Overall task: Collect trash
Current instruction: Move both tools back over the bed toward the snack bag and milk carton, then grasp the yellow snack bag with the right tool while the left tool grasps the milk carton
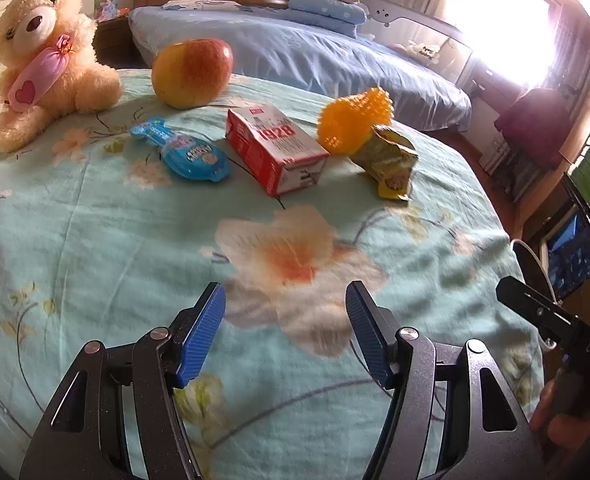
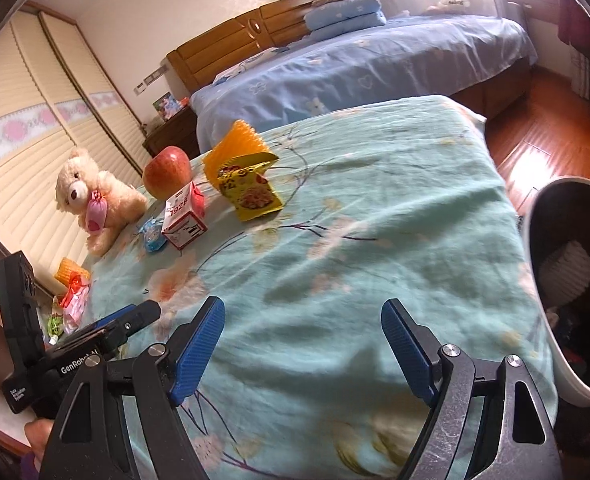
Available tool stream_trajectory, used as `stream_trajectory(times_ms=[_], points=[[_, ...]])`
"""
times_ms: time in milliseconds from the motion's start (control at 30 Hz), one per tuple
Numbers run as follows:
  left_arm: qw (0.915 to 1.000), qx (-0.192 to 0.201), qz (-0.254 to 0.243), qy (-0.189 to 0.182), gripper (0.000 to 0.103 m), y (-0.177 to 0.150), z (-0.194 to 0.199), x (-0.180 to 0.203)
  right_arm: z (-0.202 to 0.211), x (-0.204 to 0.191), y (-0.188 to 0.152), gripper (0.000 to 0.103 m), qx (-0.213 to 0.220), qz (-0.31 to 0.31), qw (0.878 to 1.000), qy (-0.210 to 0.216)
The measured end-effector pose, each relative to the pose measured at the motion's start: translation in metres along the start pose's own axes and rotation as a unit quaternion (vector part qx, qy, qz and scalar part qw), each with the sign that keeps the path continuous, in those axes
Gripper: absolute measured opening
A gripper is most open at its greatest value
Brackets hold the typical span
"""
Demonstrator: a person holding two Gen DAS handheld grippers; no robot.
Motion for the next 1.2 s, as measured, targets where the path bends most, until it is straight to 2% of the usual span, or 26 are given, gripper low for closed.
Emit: stream_trajectory(times_ms=[233,567,833,967,1033,1067,1200], points=[[1.0,-0.005,0.0,-0.004,0.064,0.016,-0.017,0.0,-0.02,-0.015,0.013,0.082,-0.003,0.021,1.0,0.004],[0.9999,-0.009,0.006,0.01,0.069,0.05,-0.047,-0.001,-0.048,-0.021,0.032,0.079,-0.016,0.032,0.999,0.012],[0.9993,-0.009,0.023,0.029,0.073,0.07,-0.066,-0.009,-0.065,-0.024,0.044,0.065,-0.027,0.044,0.998,0.017],[0.9986,-0.009,0.028,0.045,0.072,0.075,-0.072,-0.017,-0.072,-0.027,0.048,0.063,-0.032,0.047,0.998,0.024],[0.9987,-0.005,0.03,0.041,0.068,0.077,-0.072,-0.019,-0.075,-0.031,0.047,0.062,-0.035,0.051,0.998,0.027],[0.9988,-0.001,0.032,0.037,0.056,0.076,-0.071,-0.021,-0.077,-0.034,0.047,0.062,-0.036,0.055,0.997,0.028],[0.9994,0.005,0.029,0.017,0.055,0.07,-0.064,-0.023,-0.085,-0.042,0.049,0.062,-0.038,0.065,0.997,0.026]])
Point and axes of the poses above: each gripper's, at about its wrist camera, not at the fingertips, and z roughly against the way its jaws point, x to its right, y to its top, the point moved 8 cm from there along -z, roughly the way its jaws point, and after that the axes turned 13 degrees about -z, right-handed, at the moved point
